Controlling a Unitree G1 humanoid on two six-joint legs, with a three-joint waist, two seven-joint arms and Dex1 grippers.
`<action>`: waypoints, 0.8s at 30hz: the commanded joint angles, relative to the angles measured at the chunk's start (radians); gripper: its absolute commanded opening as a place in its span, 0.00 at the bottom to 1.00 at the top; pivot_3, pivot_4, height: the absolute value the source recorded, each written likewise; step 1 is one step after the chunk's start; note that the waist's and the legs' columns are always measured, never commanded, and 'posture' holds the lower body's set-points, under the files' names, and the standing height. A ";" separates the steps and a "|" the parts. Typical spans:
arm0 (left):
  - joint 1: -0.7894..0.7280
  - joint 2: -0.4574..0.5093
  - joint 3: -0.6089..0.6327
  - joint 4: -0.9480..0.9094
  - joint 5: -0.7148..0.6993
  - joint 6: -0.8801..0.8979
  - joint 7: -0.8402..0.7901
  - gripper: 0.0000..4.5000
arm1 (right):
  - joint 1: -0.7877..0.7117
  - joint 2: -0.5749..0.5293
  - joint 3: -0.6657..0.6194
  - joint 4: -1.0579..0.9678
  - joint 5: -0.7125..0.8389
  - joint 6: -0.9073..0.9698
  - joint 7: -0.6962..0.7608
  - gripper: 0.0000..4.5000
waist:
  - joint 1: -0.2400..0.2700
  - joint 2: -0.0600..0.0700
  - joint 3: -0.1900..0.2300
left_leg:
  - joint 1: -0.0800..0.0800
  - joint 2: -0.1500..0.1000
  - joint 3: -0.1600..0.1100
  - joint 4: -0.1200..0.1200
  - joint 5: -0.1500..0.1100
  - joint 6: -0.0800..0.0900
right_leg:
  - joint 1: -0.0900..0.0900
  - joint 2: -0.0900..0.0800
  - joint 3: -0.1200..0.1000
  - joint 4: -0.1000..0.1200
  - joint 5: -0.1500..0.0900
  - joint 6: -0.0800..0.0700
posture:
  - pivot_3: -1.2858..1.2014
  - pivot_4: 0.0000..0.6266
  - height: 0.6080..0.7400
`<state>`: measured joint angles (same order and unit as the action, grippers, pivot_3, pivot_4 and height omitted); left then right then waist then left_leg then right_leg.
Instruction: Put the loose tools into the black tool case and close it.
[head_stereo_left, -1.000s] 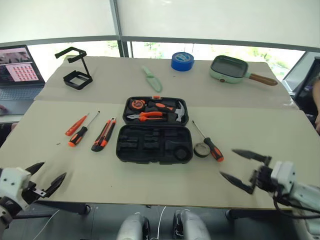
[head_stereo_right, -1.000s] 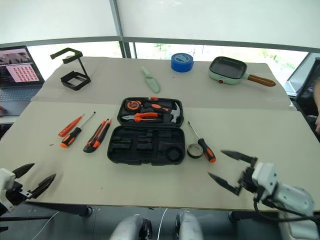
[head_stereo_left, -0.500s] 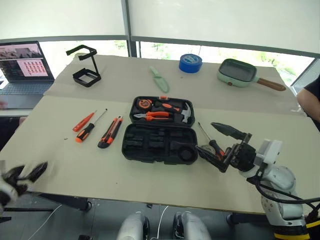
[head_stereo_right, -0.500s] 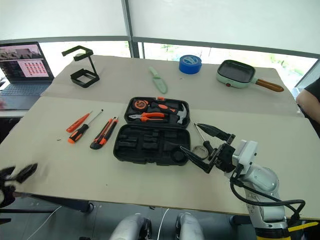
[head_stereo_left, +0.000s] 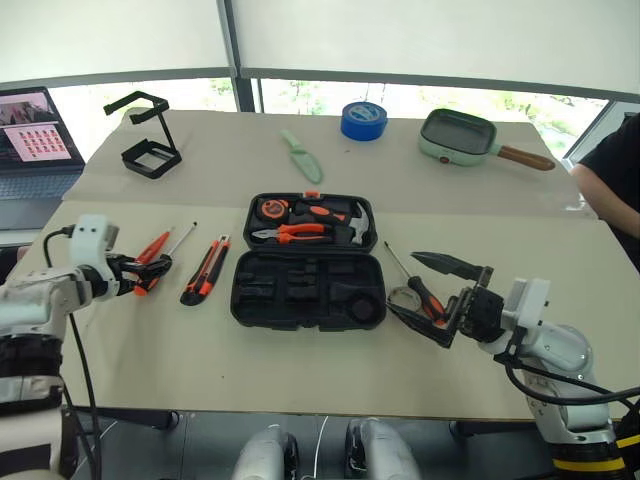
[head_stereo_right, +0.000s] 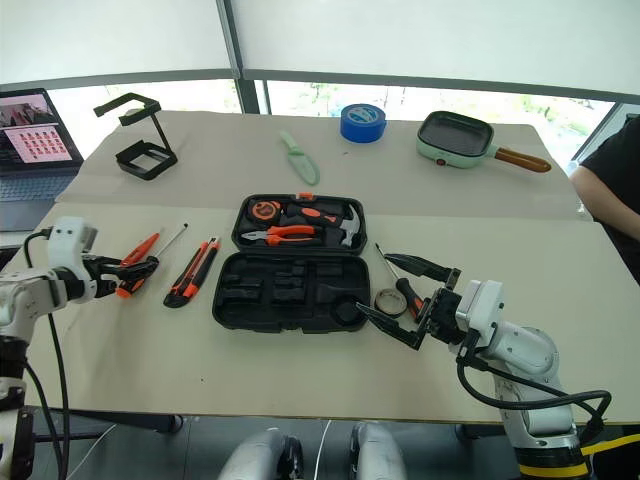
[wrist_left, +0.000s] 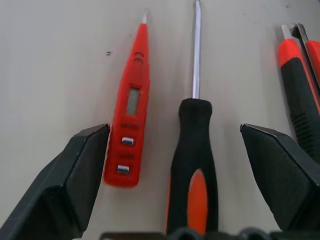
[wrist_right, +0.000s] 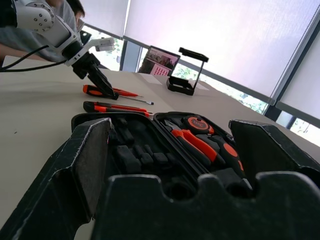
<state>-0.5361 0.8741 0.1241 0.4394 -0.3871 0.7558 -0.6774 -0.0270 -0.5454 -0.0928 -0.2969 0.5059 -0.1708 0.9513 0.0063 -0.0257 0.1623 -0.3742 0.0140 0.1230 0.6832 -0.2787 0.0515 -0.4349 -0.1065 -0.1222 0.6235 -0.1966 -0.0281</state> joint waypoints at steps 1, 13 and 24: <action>-0.011 0.015 -0.028 -0.010 0.040 -0.012 -0.046 0.76 | 0.014 -0.013 -0.032 -0.056 0.000 0.011 -0.024 1.00 | 0.000 0.000 0.000 | 0.000 0.000 0.001 0.000 0.000 0.000 | -0.001 0.000 0.000 0.000 0.000 0.000 | 0.52 0.24 1.00; 0.028 0.020 0.018 0.061 0.098 -0.111 -0.071 0.04 | 0.043 -0.012 -0.029 -0.071 -0.007 0.014 -0.044 1.00 | 0.003 0.000 0.000 | 0.003 0.000 0.001 0.002 0.001 -0.004 | 0.000 -0.006 0.006 0.004 -0.005 0.007 | 0.52 0.24 1.00; 0.101 -0.010 0.054 0.037 0.093 -0.242 -0.103 0.04 | 0.047 -0.021 -0.029 -0.060 -0.002 0.019 -0.028 1.00 | 0.004 0.000 0.000 | 0.004 0.001 0.002 0.002 0.001 0.000 | -0.001 -0.007 0.009 0.004 -0.004 0.007 | 0.52 0.24 1.00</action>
<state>-0.4592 0.8697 0.1802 0.4916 -0.3027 0.5022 -0.7666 0.0229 -0.5571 -0.0956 -0.3426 0.4924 -0.1510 0.9169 0.0105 -0.0254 0.1625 -0.3707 0.0146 0.1251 0.6850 -0.2778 0.0519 -0.4359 -0.1133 -0.1135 0.6276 -0.2009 -0.0214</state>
